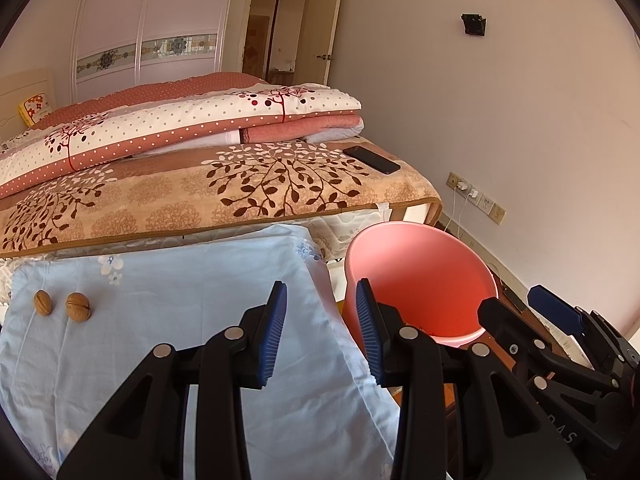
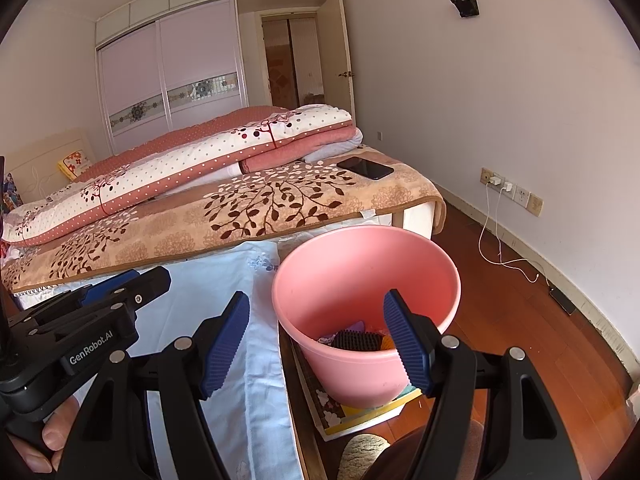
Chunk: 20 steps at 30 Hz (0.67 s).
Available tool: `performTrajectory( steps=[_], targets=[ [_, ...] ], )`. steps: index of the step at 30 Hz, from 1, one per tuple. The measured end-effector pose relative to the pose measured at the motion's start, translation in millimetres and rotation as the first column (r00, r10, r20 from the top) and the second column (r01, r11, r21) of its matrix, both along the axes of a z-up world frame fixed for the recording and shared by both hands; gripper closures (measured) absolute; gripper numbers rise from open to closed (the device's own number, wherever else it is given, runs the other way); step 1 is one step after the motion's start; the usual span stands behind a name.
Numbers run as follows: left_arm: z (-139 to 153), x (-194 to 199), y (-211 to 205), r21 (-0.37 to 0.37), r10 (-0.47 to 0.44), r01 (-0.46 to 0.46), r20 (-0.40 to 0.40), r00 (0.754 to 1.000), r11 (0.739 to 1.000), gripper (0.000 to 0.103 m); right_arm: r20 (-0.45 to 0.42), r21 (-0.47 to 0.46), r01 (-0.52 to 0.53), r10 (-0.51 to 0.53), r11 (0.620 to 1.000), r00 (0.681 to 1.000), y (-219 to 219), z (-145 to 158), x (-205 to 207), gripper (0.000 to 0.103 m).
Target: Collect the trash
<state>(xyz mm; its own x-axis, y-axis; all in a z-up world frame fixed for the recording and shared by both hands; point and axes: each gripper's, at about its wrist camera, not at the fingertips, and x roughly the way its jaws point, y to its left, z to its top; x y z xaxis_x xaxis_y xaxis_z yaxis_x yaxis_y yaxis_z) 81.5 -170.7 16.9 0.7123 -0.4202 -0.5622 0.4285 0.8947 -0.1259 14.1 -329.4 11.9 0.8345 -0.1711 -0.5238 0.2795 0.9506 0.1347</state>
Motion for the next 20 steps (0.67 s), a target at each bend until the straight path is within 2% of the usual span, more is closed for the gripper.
performTrajectory(
  steps=[20],
  targets=[
    [-2.7,3.1,9.7,0.002,0.022,-0.022,-0.013,1.000,1.000,0.067,-0.009,-0.007,-0.025,0.025,1.000,1.000,9.7,-3.7,1.5,0.035]
  ],
)
